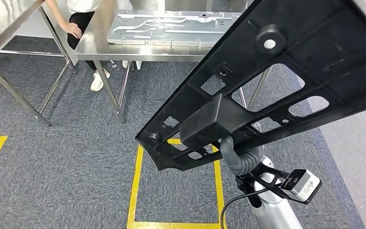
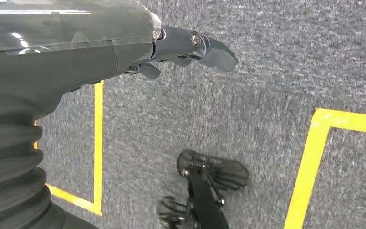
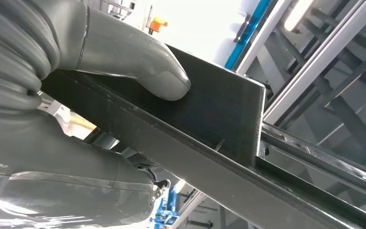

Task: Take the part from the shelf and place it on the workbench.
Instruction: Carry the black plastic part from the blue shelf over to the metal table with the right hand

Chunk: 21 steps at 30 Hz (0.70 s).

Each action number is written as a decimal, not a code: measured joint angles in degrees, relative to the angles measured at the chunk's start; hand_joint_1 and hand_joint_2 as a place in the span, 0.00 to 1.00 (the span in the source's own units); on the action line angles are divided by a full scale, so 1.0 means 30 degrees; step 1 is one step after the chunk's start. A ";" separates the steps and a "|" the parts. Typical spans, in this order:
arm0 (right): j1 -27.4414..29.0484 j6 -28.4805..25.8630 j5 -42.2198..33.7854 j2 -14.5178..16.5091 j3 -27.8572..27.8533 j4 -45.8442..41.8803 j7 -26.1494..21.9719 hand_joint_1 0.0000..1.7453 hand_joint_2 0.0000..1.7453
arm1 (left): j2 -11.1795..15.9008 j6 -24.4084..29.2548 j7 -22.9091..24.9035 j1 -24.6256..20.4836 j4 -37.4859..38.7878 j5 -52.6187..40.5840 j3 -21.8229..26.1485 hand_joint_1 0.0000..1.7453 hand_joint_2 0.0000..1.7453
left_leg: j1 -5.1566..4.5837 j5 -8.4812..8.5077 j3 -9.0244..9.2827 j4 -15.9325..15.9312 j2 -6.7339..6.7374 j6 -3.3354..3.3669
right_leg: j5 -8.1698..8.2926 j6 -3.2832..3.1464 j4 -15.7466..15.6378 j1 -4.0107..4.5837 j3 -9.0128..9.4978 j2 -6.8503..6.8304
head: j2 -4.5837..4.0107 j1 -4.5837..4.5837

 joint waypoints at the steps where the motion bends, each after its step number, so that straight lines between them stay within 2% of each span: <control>1: 0.0016 0.0005 0.0002 0.0000 -0.0002 0.0000 0.0000 1.00 1.00 | -0.0005 0.0000 0.0004 0.0019 0.0000 0.0004 0.0007 0.00 1.00 | 0.0026 -0.0226 0.0289 0.0000 -0.0015 -0.0042 | 0.0146 0.0053 -0.0527 -0.0047 -0.0197 -0.0036 | 0.0000 0.0000; 2: 0.0024 0.0009 0.0006 0.0000 -0.0004 0.0000 0.0000 1.00 1.00 | -0.0013 0.0000 0.0009 0.0026 0.0000 0.0007 0.0013 0.00 1.00 | 0.0051 -0.0460 0.0596 -0.0004 -0.0027 -0.0098 | 0.0832 0.0077 -0.1505 -0.0075 -0.0150 -0.0086 | 0.0000 0.0002; 4: 0.0045 0.0000 0.0022 0.0000 -0.0018 0.0000 0.0000 1.00 1.00 | -0.0027 -0.0004 0.0018 0.0023 0.0000 0.0020 0.0020 0.00 1.00 | 0.0067 -0.0914 0.1120 -0.0026 -0.0056 -0.0254 | 0.3052 -0.0008 -0.3734 -0.0054 0.0179 -0.0247 | 0.0000 0.0005; 5: 0.0076 -0.0007 0.0036 0.0000 -0.0031 -0.0002 0.0000 1.00 1.00 | -0.0035 -0.0005 0.0027 0.0007 0.0000 0.0027 0.0024 0.00 1.00 | 0.0055 -0.1128 0.1295 -0.0073 -0.0062 -0.0366 | 0.3794 -0.0113 -0.4427 -0.0006 0.0323 -0.0304 | 0.0000 0.0004; 6: 0.0113 -0.0016 0.0055 0.0000 -0.0048 -0.0024 0.0000 1.00 1.00 | -0.0040 -0.0007 0.0035 -0.0005 0.0000 0.0035 0.0027 0.00 1.00 | 0.0039 -0.1239 0.1487 -0.0079 -0.0061 -0.0496 | 0.4193 -0.0257 -0.4824 0.0030 0.0416 -0.0321 | 0.0000 0.0002; 9: 0.0173 0.0006 0.0100 0.0007 -0.0071 -0.0178 0.0000 1.00 1.00 | -0.0051 -0.0009 0.0035 -0.0048 0.0000 0.0044 0.0042 0.00 1.00 | 0.0050 -0.1250 0.1881 0.0149 -0.0026 -0.0828 | 0.4108 -0.0706 -0.5186 0.0020 0.1007 -0.0199 | -0.0002 -0.0007; 10: 0.0165 0.0027 0.0113 0.0014 -0.0073 -0.0226 0.0000 1.00 1.00 | -0.0056 -0.0013 0.0027 -0.0072 0.0000 0.0042 0.0051 0.00 1.00 | 0.0072 -0.1313 0.1692 0.0655 -0.0020 -0.0875 | 0.4045 -0.0829 -0.5259 0.0005 0.1283 -0.0187 | -0.0004 -0.0009; 11: 0.0174 0.0051 0.0126 0.0027 -0.0077 -0.0260 0.0000 1.00 1.00 | -0.0062 -0.0016 0.0024 -0.0096 0.0000 0.0042 0.0066 0.00 1.00 | 0.0098 -0.1539 0.1245 0.1532 -0.0018 -0.0911 | 0.3953 -0.0919 -0.5319 -0.0006 0.1548 -0.0187 | -0.0003 -0.0011; 14: 0.0208 0.0120 0.0186 0.0064 -0.0078 -0.0275 0.0000 1.00 1.00 | -0.0076 -0.0016 0.0022 -0.0041 0.0000 0.0044 0.0131 0.00 1.00 | 0.0113 -0.2897 -0.1014 0.4687 -0.0016 -0.1105 | 0.3459 -0.1048 -0.5354 0.0036 0.2083 -0.0160 | -0.0004 -0.0011; 15: 0.0222 0.0151 0.0206 0.0066 -0.0077 -0.0273 0.0000 1.00 1.00 | -0.0076 -0.0013 0.0025 0.0005 0.0000 0.0044 0.0155 0.00 1.00 | 0.0113 -0.3173 -0.1551 0.5004 -0.0015 -0.1143 | 0.3280 -0.1052 -0.5353 0.0047 0.2274 -0.0130 | -0.0004 -0.0009; 16: 0.0230 0.0170 0.0222 0.0066 -0.0075 -0.0271 0.0000 1.00 1.00 | -0.0076 -0.0009 0.0029 0.0041 0.0000 0.0044 0.0173 0.00 1.00 | 0.0112 -0.3145 -0.1838 0.4850 -0.0015 -0.1136 | 0.3117 -0.1042 -0.5352 0.0055 0.2467 -0.0103 | -0.0005 -0.0008; 17: 0.0228 0.0184 0.0233 0.0067 -0.0075 -0.0270 0.0000 1.00 1.00 | -0.0076 -0.0007 0.0031 0.0058 0.0000 0.0046 0.0200 0.00 1.00 | 0.0112 -0.2525 -0.1808 0.3971 -0.0014 -0.1108 | 0.2928 -0.1011 -0.5352 0.0062 0.2714 -0.0083 | -0.0005 -0.0008; 19: 0.0220 0.0190 0.0258 0.0071 -0.0071 -0.0261 0.0000 1.00 1.00 | -0.0073 -0.0006 0.0031 0.0090 0.0000 0.0051 0.0259 0.00 1.00 | 0.0063 -0.0616 -0.1386 0.1707 0.0002 -0.0952 | 0.2543 -0.0896 -0.5343 0.0093 0.3174 -0.0069 | -0.0007 -0.0007; 20: 0.0209 0.0184 0.0275 0.0073 -0.0069 -0.0253 0.0000 1.00 1.00 | -0.0067 -0.0004 0.0033 0.0105 0.0000 0.0055 0.0284 0.00 1.00 | 0.0011 0.0078 -0.1168 0.0839 0.0018 -0.0837 | 0.2341 -0.0788 -0.5339 0.0112 0.3365 -0.0041 | -0.0005 -0.0007; 21: 0.0202 0.0173 0.0298 0.0073 -0.0068 -0.0253 0.0000 1.00 1.00 | -0.0060 0.0000 0.0038 0.0123 0.0000 0.0056 0.0297 0.00 1.00 | -0.0054 0.0391 -0.1029 0.0474 0.0030 -0.0694 | 0.2192 -0.0663 -0.5350 0.0117 0.3518 -0.0015 | -0.0005 -0.0007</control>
